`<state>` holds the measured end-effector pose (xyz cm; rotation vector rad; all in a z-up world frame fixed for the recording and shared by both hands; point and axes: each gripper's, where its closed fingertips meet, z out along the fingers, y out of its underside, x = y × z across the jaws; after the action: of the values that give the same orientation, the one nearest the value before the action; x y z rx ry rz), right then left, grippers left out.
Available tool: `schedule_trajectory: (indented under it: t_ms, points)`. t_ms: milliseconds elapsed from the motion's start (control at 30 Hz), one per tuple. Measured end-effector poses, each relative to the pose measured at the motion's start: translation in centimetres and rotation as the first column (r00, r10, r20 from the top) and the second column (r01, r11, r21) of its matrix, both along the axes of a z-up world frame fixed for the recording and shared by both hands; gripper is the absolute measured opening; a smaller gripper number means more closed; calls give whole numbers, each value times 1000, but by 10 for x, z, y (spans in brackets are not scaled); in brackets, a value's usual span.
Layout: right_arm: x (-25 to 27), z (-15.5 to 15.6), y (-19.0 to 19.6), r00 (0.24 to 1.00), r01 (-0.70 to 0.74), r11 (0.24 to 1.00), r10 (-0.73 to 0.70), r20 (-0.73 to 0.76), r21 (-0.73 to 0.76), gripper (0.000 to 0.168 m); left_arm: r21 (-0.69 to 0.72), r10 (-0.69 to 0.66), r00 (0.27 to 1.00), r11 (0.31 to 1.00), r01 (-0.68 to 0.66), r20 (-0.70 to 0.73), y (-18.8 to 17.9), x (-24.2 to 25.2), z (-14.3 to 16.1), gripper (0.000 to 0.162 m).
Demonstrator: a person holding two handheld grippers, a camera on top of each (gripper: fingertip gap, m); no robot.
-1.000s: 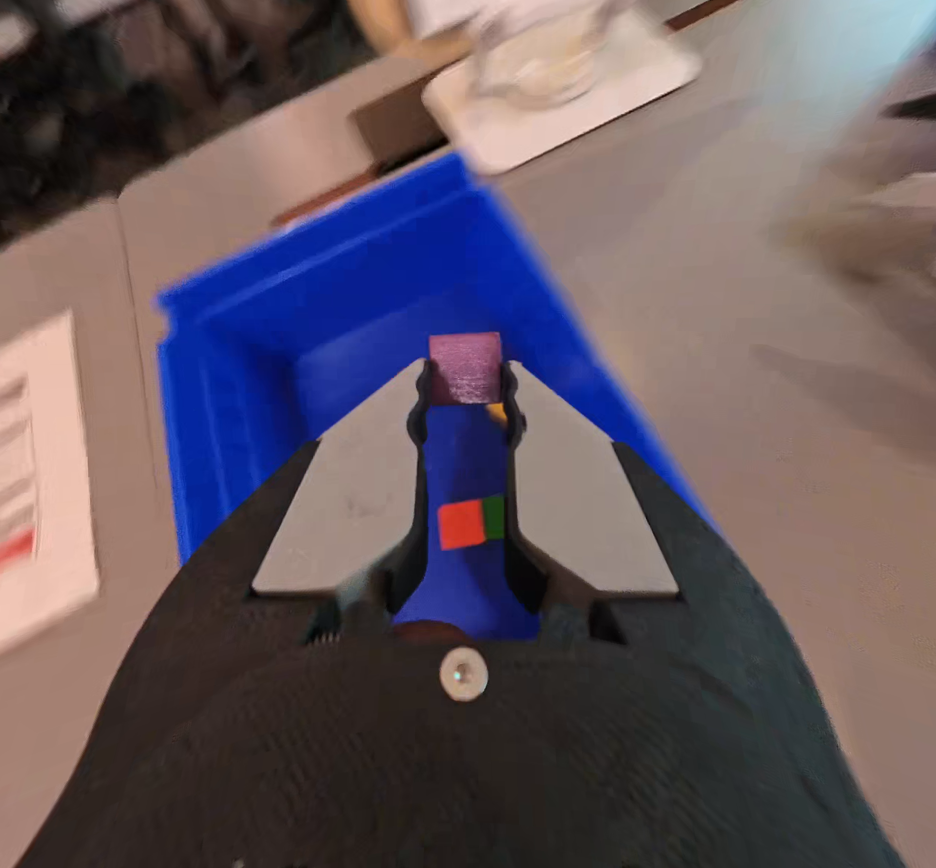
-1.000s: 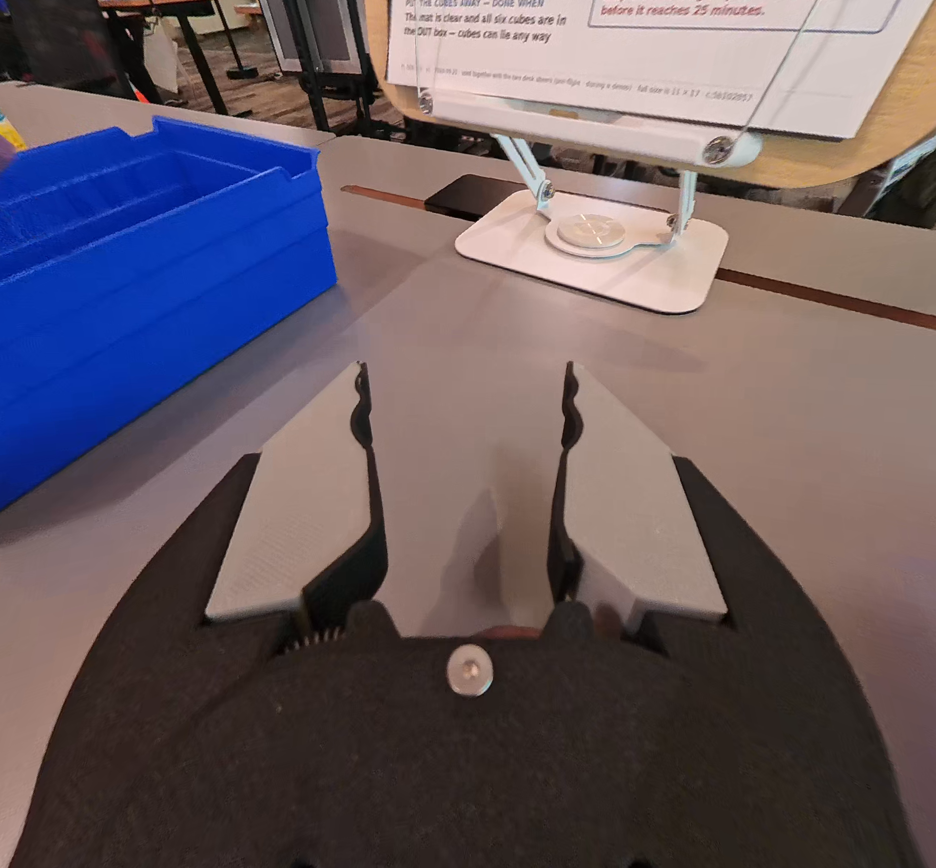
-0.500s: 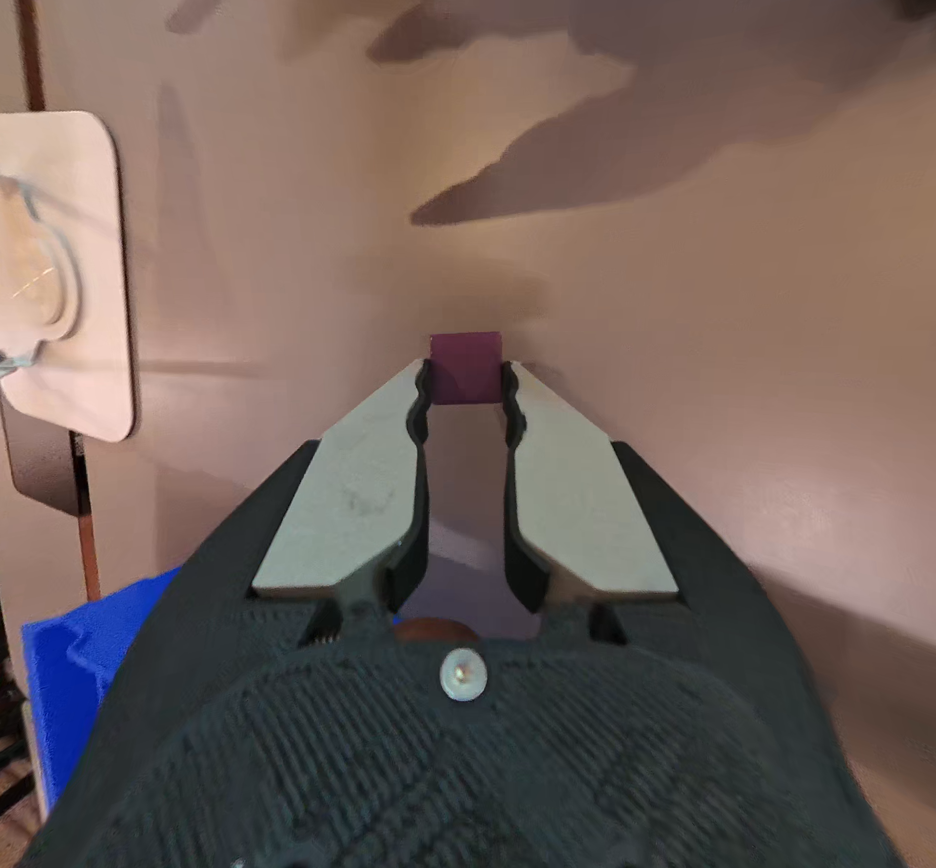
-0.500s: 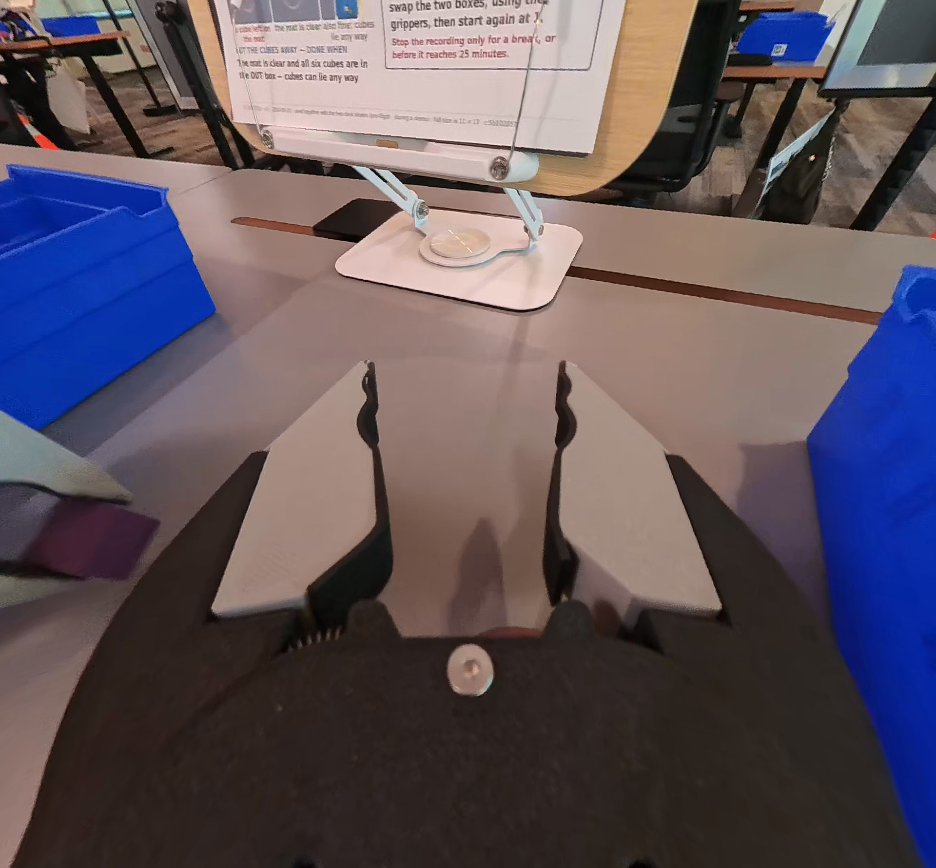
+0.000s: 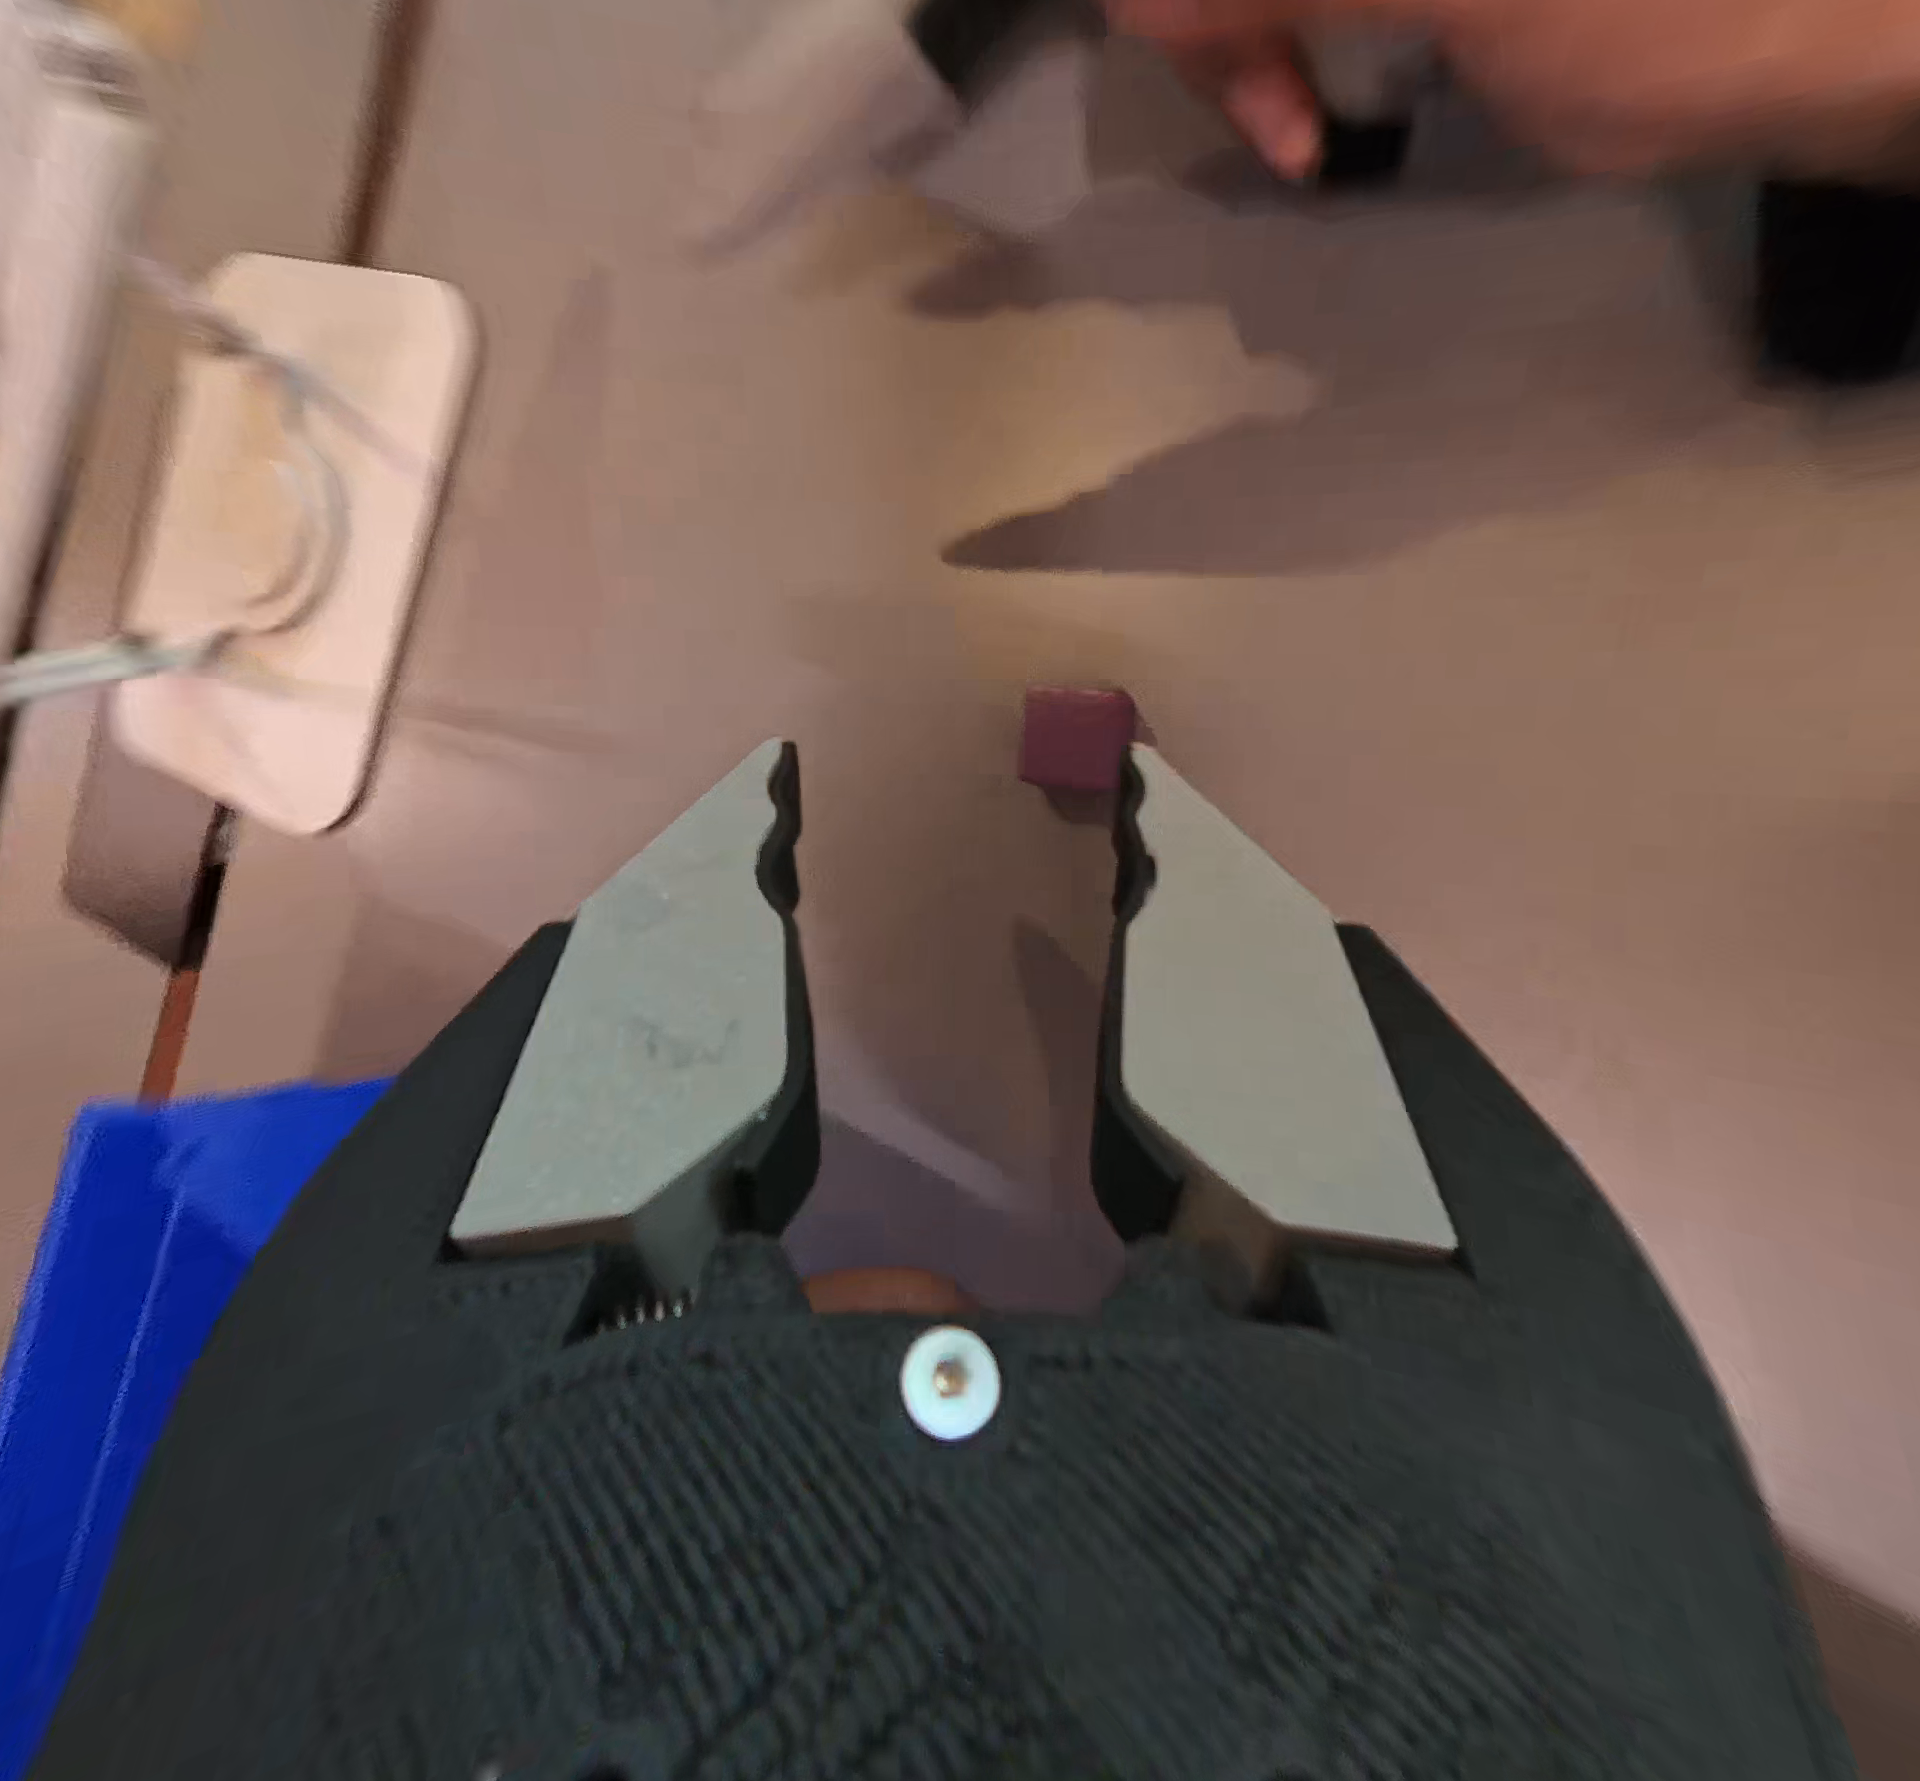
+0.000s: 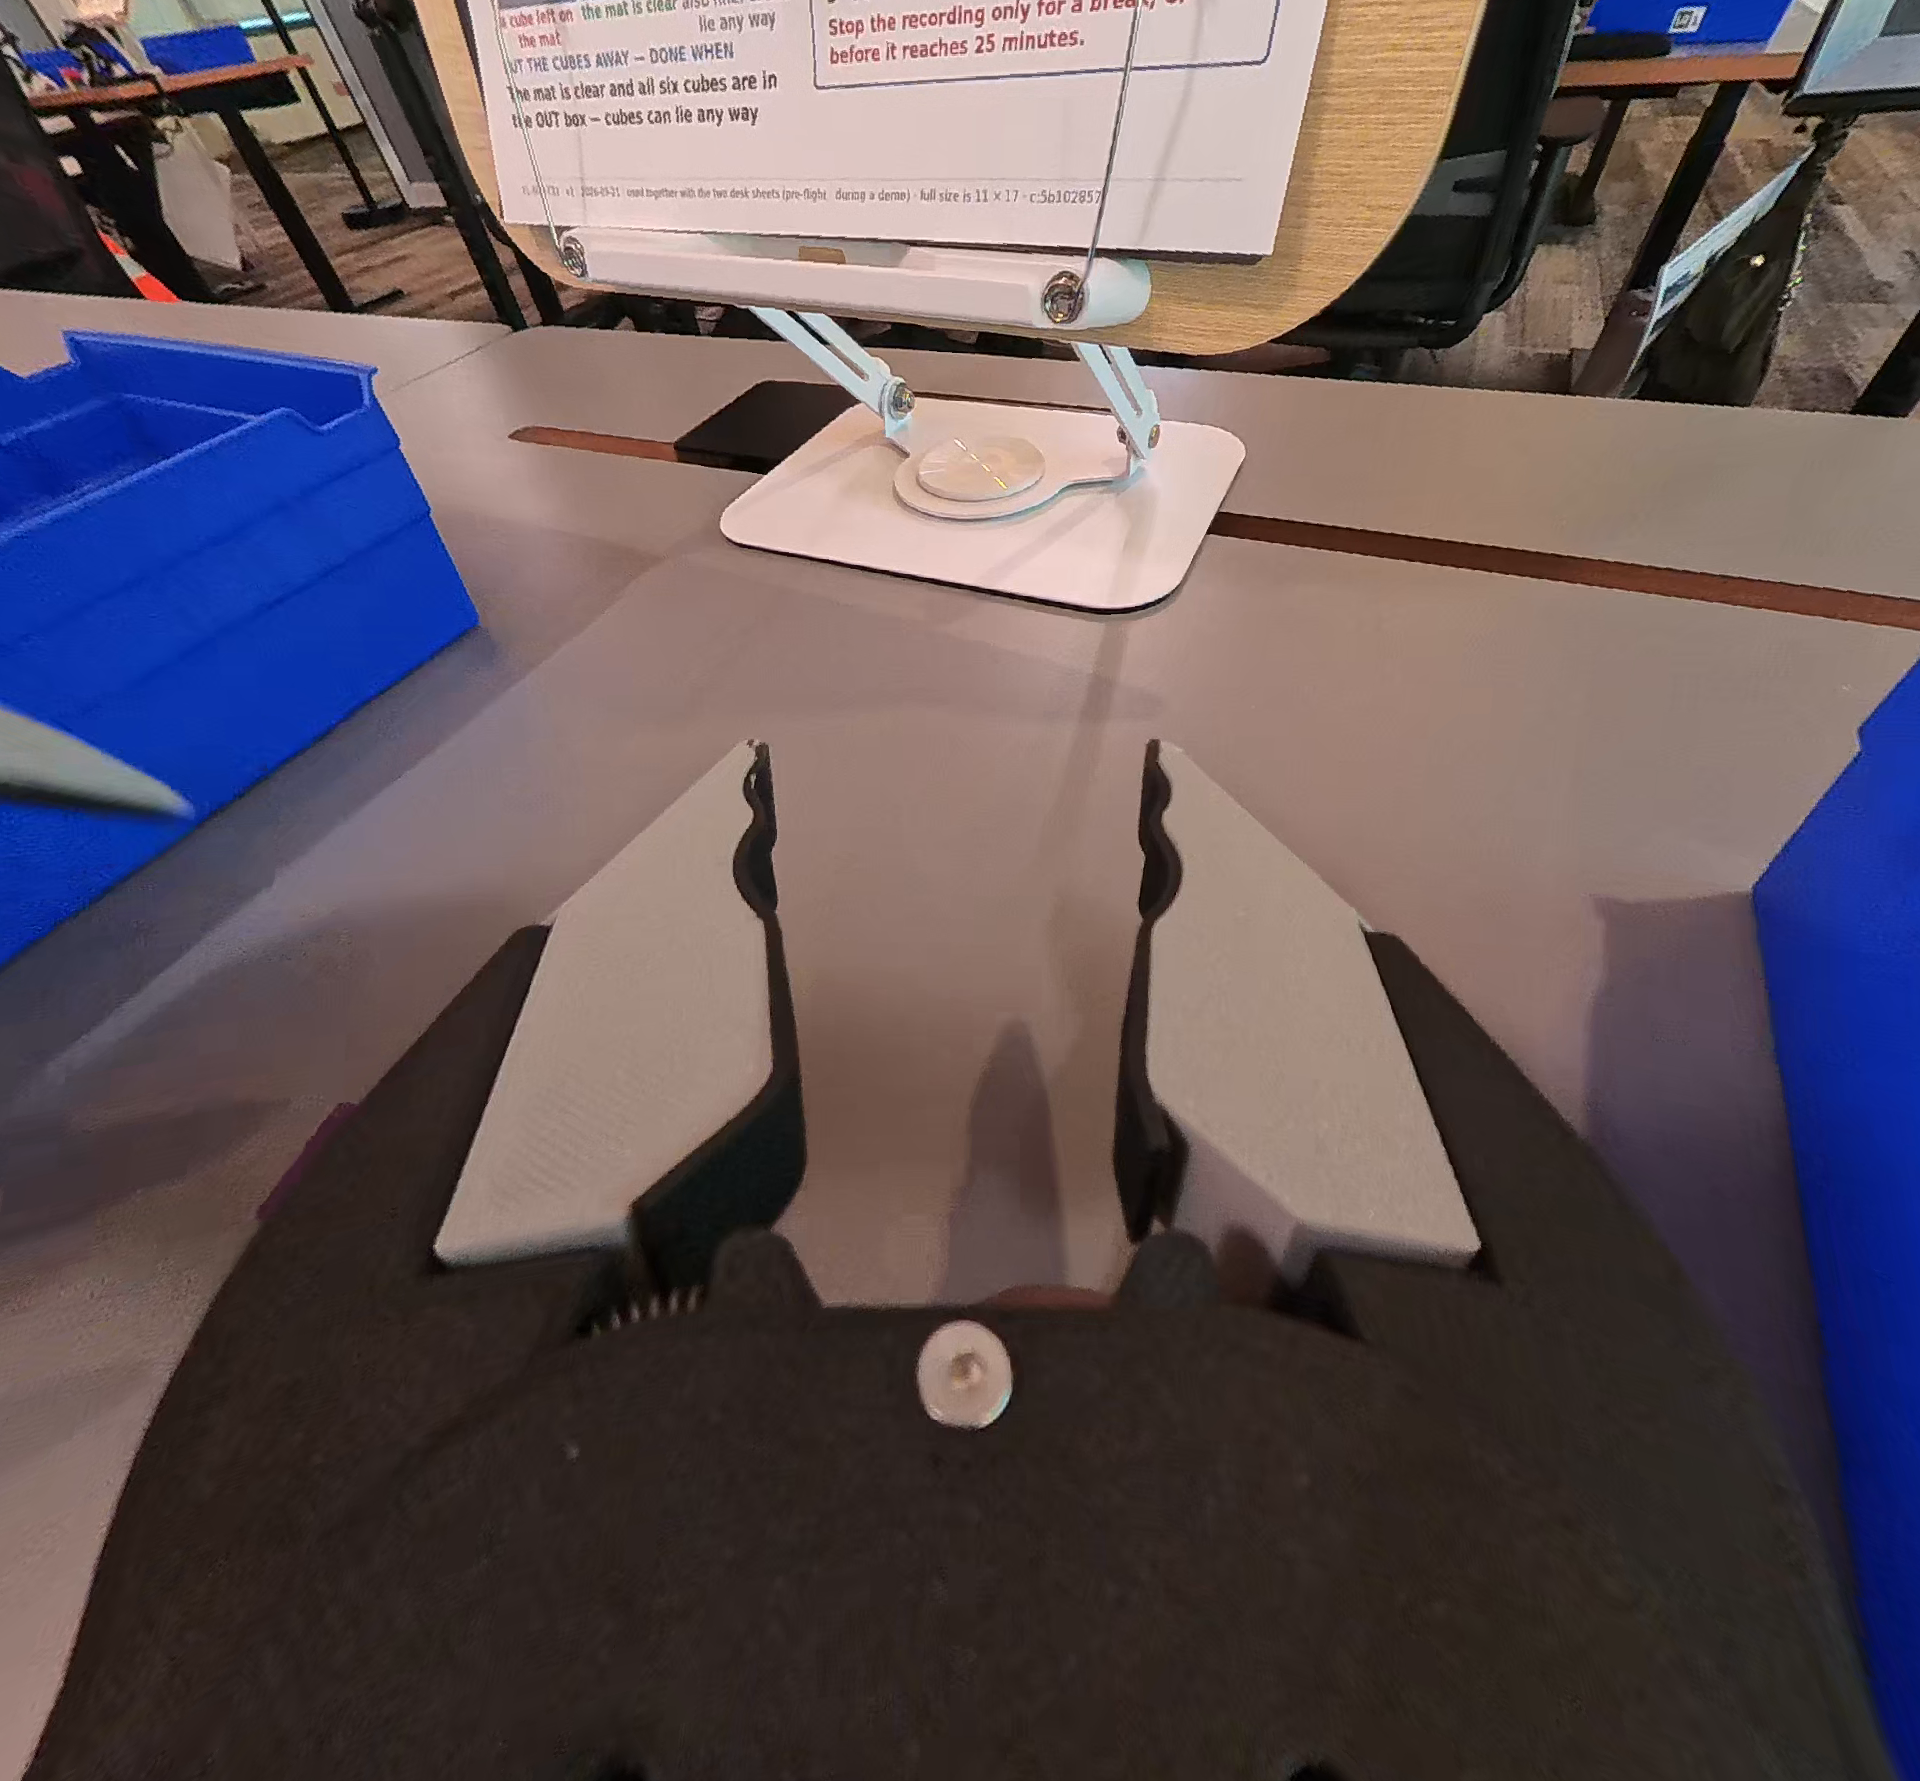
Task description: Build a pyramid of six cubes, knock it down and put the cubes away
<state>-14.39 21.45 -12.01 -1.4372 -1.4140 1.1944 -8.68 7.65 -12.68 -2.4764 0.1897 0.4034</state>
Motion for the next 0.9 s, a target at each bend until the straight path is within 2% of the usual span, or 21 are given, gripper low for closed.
schedule_trajectory:
  t_ms: [67,133,233,300,367,567,733,767,800,900]
  points:
    - [0,1,1,1000,-2,1000,2,-5,-23,68,168,135,991,976,-137,24,-11,-12,46,55]
    - [0,0,0,1000,-7,999,7,-5,-43,68,306,276,959,909,-282,63,-38,-32,87,52]
    - [-1,-4,-3,1000,-18,998,19,8,-53,68,366,470,877,802,-472,101,-99,-77,112,54]
    - [-2,-7,-7,999,-24,999,25,20,-41,68,325,568,818,759,-564,95,-140,-107,100,54]
    - [-3,-9,-11,999,-32,999,33,28,-24,68,268,635,762,717,-643,129,-172,-130,75,54]
    - [-6,-15,-18,998,-46,999,46,49,-9,68,66,789,599,596,-800,134,-229,-182,-17,54]
    - [-7,-16,-13,998,-37,999,38,49,-29,68,-33,806,576,585,-810,137,-231,-198,-54,53]
    - [-8,-16,-13,998,-37,999,39,50,-34,68,-57,806,579,588,-807,128,-232,-199,-59,45]
    - [-8,-17,-12,998,-37,999,39,52,-37,68,-84,801,585,596,-799,124,-232,-198,-65,28]
    - [-7,-17,-13,997,-43,998,46,56,-44,68,-107,800,582,598,-795,144,-232,-197,-65,25]
